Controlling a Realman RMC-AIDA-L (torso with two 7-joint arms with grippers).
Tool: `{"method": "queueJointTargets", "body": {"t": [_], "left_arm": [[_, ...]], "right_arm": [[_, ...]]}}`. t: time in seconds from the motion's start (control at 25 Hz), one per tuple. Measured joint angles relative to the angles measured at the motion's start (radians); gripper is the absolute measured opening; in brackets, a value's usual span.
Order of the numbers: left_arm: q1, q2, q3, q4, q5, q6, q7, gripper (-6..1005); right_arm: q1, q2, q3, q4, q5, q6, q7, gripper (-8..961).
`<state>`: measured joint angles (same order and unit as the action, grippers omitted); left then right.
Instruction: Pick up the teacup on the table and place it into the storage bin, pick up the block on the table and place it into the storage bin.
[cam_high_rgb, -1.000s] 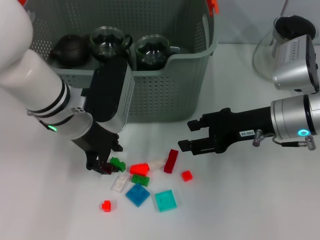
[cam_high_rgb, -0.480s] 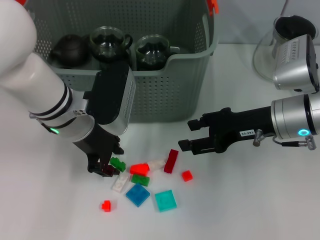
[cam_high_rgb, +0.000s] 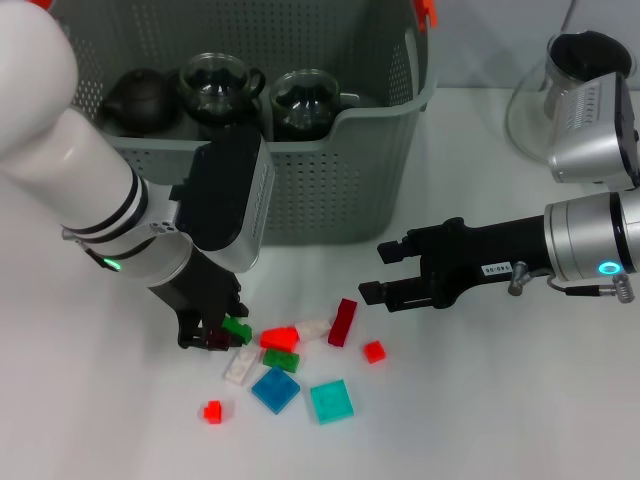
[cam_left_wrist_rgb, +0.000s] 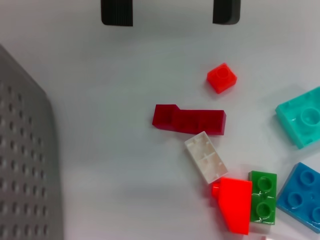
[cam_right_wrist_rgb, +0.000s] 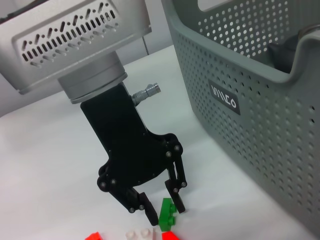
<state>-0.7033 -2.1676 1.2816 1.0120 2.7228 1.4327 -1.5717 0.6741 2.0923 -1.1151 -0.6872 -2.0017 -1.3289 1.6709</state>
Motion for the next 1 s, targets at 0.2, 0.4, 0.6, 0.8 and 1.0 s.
{"method": "queueJointTargets", "body": {"t": [0.2,0.4,0.6,0.8,1.0], "left_arm": [[-0.002,0.000,0.010,-0.007,0.000,0.000,-0.005,314],[-0.003,0.000,0.014,-0.009,0.000,0.000,-0.007,279],[-0.009,0.001,0.015,-0.009,0.000,0.008,-0.022,245],[-0.014,0.003,0.014,-0.006,0.000,0.015,-0.041,210],[-0.014,0.008,0.001,0.038,0.000,0.063,-0.059,154]], "right_arm": [[-0.001,0.000,0.000,0.000,0.001,0.000,-0.003,714],[-0.002,0.000,0.000,0.000,0.001,-0.001,-0.005,714],[-0.004,0.000,0.000,0.000,0.002,-0.001,-0.005,713],[-0.004,0.000,0.000,0.000,0.002,-0.001,-0.005,714],[-0.004,0.000,0.000,0.000,0.001,-0.001,-0.007,714]]}}
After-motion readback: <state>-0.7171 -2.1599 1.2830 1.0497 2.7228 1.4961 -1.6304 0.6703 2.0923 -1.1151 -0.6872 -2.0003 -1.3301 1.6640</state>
